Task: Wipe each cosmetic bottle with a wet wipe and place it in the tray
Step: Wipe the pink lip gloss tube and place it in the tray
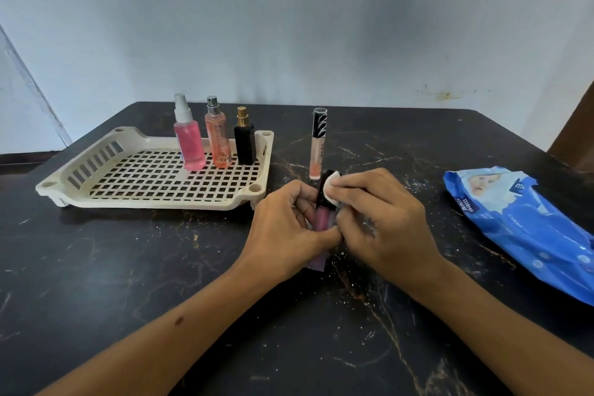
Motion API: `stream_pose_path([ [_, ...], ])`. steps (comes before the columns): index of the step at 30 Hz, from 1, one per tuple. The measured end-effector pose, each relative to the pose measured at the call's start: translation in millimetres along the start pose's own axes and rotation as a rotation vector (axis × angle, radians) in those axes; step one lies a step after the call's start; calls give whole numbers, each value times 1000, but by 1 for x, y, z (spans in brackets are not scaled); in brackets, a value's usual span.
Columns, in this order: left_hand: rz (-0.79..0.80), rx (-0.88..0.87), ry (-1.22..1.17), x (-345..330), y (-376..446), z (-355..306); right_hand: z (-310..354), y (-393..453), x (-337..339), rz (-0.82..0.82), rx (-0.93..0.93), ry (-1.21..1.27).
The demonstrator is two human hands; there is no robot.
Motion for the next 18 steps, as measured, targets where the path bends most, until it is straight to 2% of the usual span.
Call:
stream_pose_path([
  [3, -15, -6, -18, 1, 0, 1, 2, 0, -4, 19, 32, 9],
  [7, -19, -22, 2, 1, -1, -2, -13, 0, 3, -37, -90, -31],
  [13, -6, -21, 18, 1, -3, -5, 8, -1, -1, -2, 68, 9],
  [18, -5, -32, 21, -1, -5, -8, -14, -1, 5, -41, -90, -45],
])
Point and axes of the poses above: each hand's wrist, its own y-axis towards the middle knuckle, its own x-axis out of the back of the hand, z = x × y, the point moved 10 cm from there along y, towards the middle knuckle, and after that the axes turned 10 degrees about z, right-handed, at the moved point
